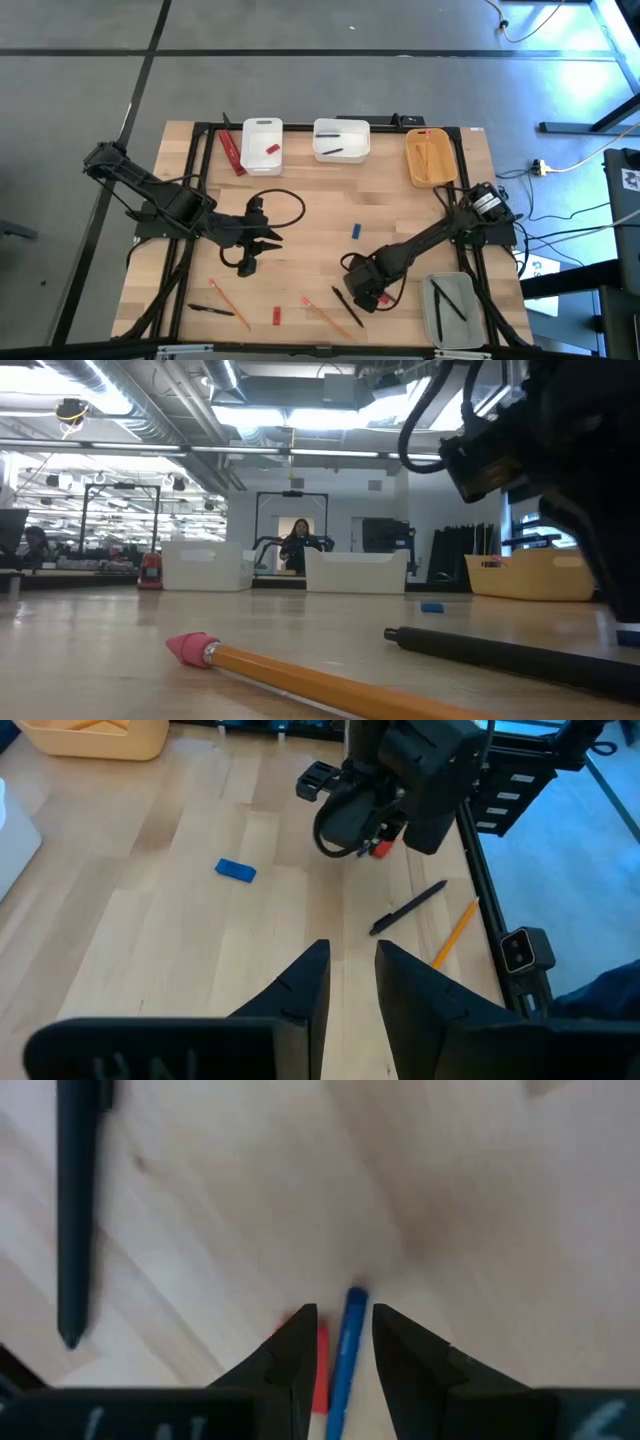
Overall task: Sort crayons/erasers/pens/pencils in bins
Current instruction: Put the blue crayon into the right white bin
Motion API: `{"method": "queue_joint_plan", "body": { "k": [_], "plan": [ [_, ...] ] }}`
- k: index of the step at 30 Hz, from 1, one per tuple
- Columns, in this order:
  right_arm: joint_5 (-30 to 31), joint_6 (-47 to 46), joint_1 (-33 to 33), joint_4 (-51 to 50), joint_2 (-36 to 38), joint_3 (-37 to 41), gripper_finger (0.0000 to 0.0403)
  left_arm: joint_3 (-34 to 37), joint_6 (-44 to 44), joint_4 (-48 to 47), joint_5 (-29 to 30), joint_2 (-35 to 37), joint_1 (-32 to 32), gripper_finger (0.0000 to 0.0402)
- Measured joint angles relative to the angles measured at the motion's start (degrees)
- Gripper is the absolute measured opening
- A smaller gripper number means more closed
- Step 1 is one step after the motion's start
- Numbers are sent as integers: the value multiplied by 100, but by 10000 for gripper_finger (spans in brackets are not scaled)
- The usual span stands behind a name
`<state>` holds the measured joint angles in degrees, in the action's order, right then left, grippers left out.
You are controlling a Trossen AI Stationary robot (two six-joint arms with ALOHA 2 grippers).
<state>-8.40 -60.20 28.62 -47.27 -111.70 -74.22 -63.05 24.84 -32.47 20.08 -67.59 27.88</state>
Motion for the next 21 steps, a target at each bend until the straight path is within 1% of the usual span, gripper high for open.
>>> {"method": "queue_joint_plan", "body": {
  "k": [2, 6, 21],
  "plan": [
    [67, -113, 54, -4, 0, 0, 101, 0, 2, 0, -15, 0, 0, 76],
    [118, -126, 94, -2, -34, 0, 101, 0, 1, 8, -306, 0, 2, 76],
    [111, 21, 89, 87, -264, 37, 101, -1, 0, 22, -321, 0, 0, 76]
  ]
}}
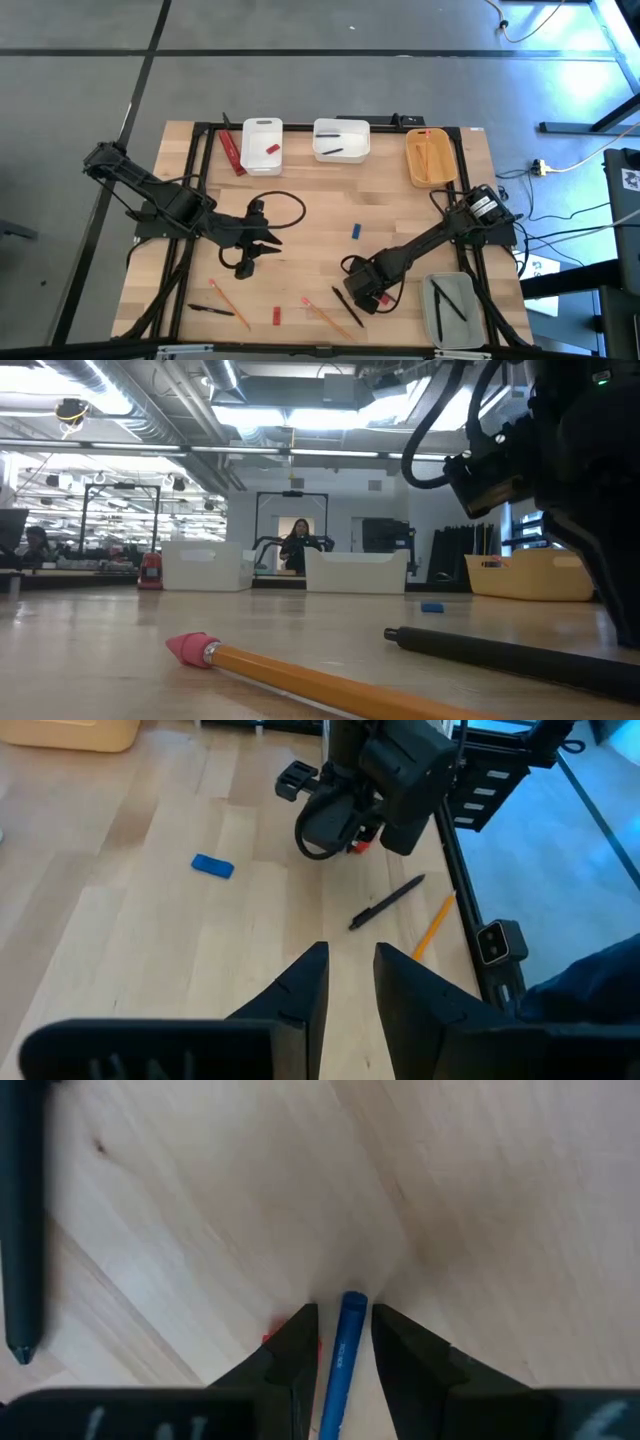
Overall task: Sort crayons/erasers/pens/pencils in bins
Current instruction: Put the blue crayon into the right white bin
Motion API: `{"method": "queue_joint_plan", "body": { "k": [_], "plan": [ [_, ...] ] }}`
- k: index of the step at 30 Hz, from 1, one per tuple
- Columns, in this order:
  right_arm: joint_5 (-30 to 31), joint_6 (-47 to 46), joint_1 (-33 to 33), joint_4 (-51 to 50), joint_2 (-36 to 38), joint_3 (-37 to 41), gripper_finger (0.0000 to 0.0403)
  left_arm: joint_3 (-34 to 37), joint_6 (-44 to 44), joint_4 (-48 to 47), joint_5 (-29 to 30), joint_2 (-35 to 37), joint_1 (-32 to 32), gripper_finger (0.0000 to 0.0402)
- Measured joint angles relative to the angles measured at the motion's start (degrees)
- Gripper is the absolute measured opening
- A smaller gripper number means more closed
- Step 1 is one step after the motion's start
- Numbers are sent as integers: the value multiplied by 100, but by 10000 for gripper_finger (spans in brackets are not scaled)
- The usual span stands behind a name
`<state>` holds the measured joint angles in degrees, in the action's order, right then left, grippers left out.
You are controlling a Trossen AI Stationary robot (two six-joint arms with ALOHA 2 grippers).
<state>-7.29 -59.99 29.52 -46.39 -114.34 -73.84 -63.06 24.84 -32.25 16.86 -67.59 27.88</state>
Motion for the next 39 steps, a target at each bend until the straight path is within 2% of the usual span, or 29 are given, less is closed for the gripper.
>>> {"method": "queue_joint_plan", "body": {
  "k": [4, 14, 20, 29, 34, 39],
  "plan": [
    [10, 19, 0, -2, -11, 6, 90, 0, 0, -1, 0, 0, 0, 76],
    [99, 50, -4, -29, -17, 17, 20, 0, -1, 0, 13, 0, 1, 76],
    [102, 202, -79, -47, -22, 17, 21, -1, -2, -2, 15, 0, 0, 76],
    [-270, 763, -405, -88, 58, 34, 21, -1, -2, -2, 17, 0, 0, 76],
    [108, 1009, -690, -145, 184, 44, 22, -1, -2, -2, 20, 0, 0, 76],
    [12, 1389, -931, -365, 219, -54, 22, -1, -7, -2, 67, 0, 0, 76]
  ]
}}
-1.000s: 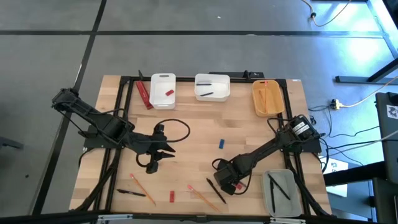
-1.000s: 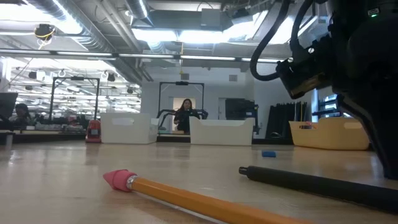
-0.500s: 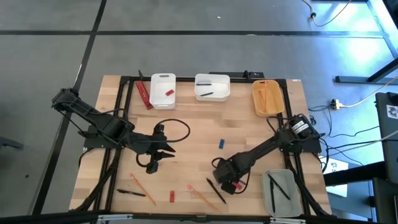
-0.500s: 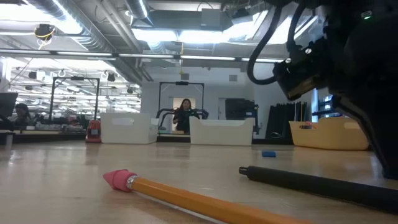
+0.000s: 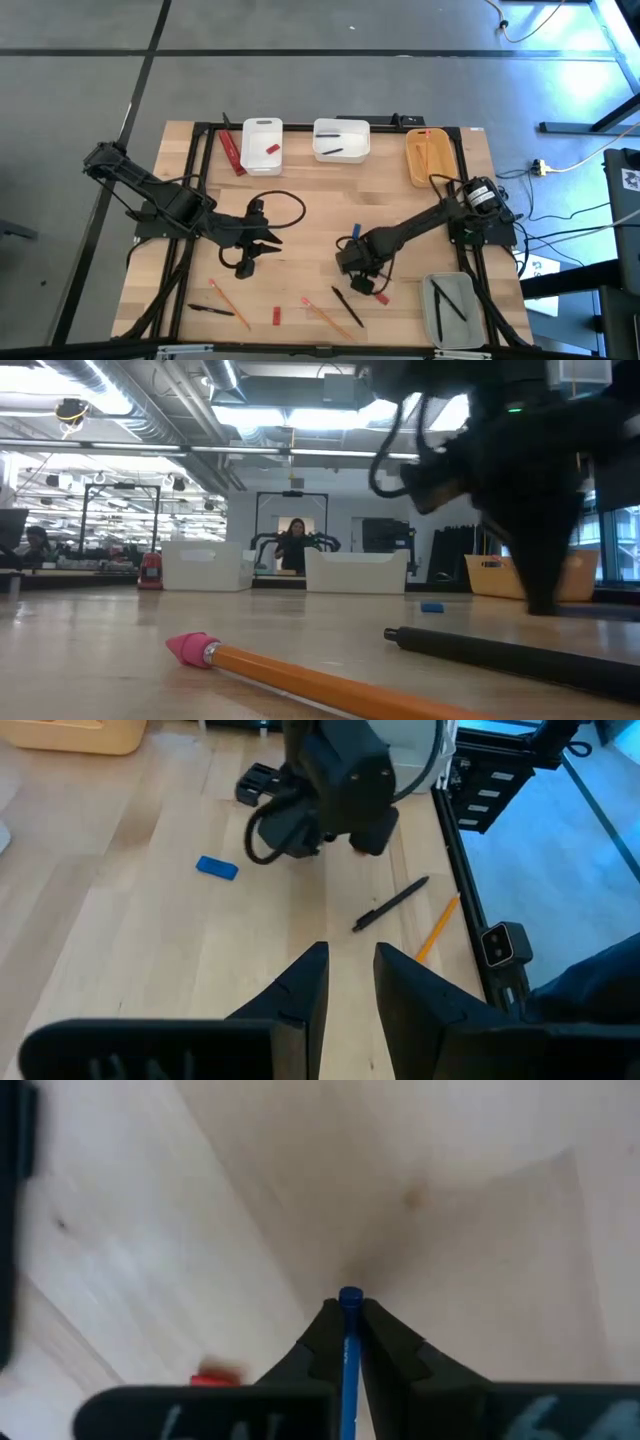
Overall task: Sort crayons/erasers/pens/pencils in bins
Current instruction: Put the blue crayon into the right white bin
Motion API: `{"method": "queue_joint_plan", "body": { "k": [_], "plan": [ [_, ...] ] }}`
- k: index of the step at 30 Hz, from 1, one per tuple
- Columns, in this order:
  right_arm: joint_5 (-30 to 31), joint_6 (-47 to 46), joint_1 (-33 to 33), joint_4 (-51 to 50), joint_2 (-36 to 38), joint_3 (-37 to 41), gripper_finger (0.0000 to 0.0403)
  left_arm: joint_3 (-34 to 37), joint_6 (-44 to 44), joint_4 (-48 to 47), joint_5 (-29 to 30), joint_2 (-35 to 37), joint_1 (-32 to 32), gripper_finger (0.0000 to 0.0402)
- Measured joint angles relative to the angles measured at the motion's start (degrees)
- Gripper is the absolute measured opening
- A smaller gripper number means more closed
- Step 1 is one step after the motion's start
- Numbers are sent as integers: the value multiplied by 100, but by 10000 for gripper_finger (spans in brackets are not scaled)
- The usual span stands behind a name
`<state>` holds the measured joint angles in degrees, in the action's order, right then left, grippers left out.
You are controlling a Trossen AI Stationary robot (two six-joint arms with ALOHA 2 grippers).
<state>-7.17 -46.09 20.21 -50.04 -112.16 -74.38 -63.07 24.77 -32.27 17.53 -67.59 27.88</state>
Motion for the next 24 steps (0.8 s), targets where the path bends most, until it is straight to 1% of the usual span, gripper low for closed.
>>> {"method": "queue_joint_plan", "body": {
  "k": [8, 19, 24],
  "plan": [
    [345, 857, -448, -704, 19, -741, 22, 0, 0, 0, 6, 0, 2, 76],
    [1465, 2174, -1269, -1784, 33, -2080, 22, 0, 0, -4, 126, 0, 0, 76],
    [1920, 2809, -1685, -2075, 39, -2565, 22, 0, -41, -20, 191, 0, 0, 76]
  ]
}}
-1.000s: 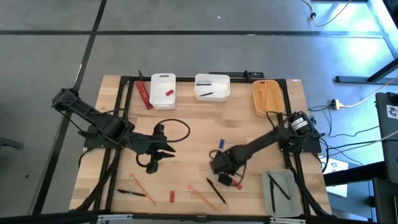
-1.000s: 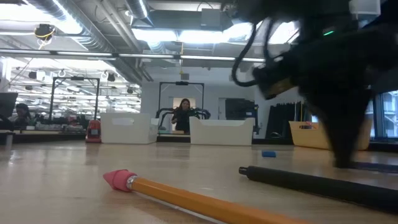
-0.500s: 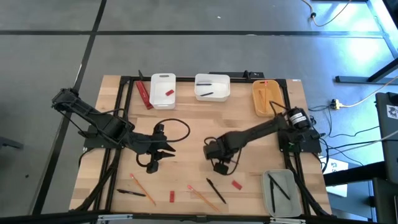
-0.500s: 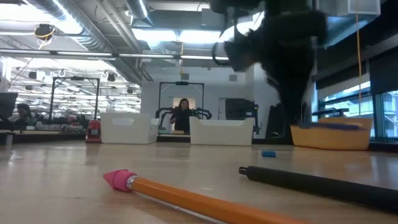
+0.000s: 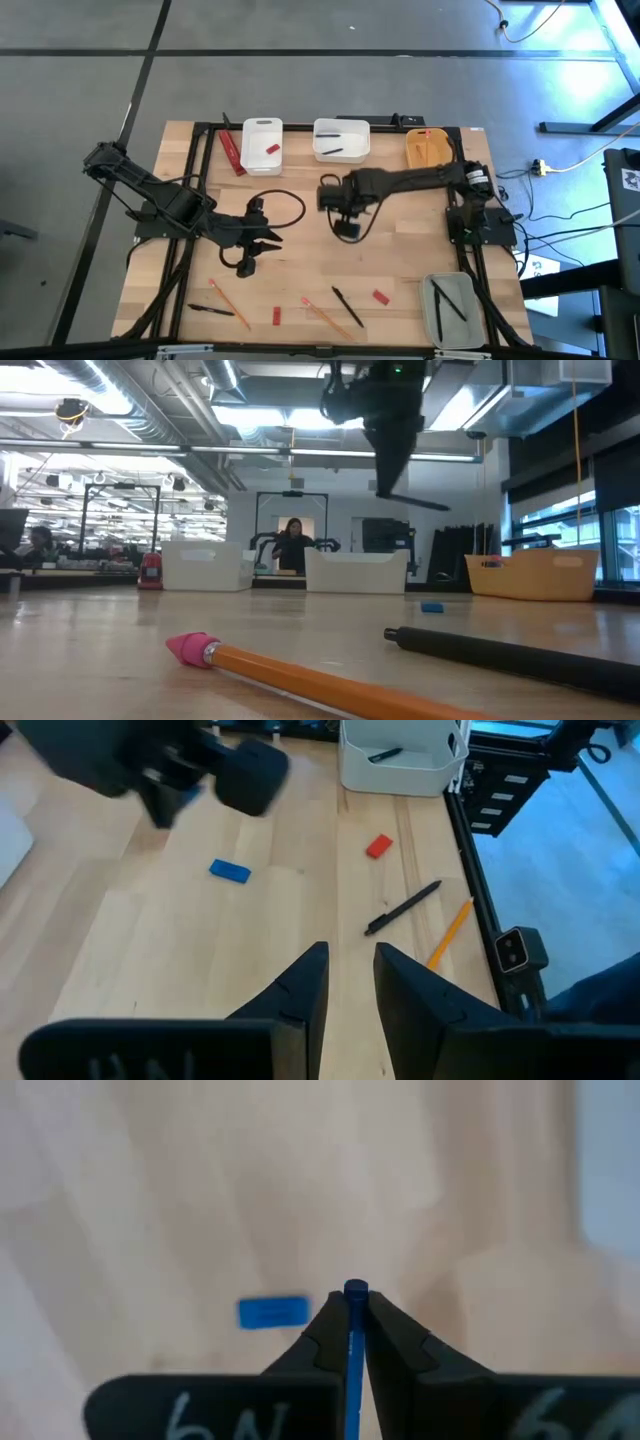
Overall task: Sort crayons/erasers/pens/pencils in bins
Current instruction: Put the blue crayon into the right white bin
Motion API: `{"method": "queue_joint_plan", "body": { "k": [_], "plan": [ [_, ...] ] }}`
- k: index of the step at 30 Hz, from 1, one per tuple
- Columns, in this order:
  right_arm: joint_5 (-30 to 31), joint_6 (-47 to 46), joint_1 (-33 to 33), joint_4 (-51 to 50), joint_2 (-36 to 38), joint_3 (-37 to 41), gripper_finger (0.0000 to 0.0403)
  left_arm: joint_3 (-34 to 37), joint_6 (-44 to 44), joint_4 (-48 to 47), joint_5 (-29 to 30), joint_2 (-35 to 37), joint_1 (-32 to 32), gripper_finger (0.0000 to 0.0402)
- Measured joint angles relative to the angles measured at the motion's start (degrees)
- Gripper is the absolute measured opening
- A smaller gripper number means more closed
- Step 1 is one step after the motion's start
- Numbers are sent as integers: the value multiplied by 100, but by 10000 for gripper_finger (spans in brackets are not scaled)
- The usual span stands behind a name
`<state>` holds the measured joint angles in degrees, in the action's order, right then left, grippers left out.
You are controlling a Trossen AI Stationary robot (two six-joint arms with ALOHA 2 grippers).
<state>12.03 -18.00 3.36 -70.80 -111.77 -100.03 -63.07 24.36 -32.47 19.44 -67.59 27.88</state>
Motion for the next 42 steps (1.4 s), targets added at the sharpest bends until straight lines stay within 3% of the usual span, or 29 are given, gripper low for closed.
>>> {"method": "queue_joint_plan", "body": {
  "k": [11, 19, 27, 42],
  "plan": [
    [611, 1599, -1123, 4, 2, -729, 22, 0, -437, -4, 358, 15, -71, 76],
    [635, 3586, -2002, 1253, 2, -809, 23, 0, -352, 93, 716, 15, -619, 76],
    [-479, 4123, -2928, 2130, -92, -815, 23, -7, -387, 169, 723, 15, -1366, 76],
    [-847, 4692, -3630, 2436, -1093, -813, 23, -7, -394, 177, 1600, 15, -2670, 76]
  ]
}}
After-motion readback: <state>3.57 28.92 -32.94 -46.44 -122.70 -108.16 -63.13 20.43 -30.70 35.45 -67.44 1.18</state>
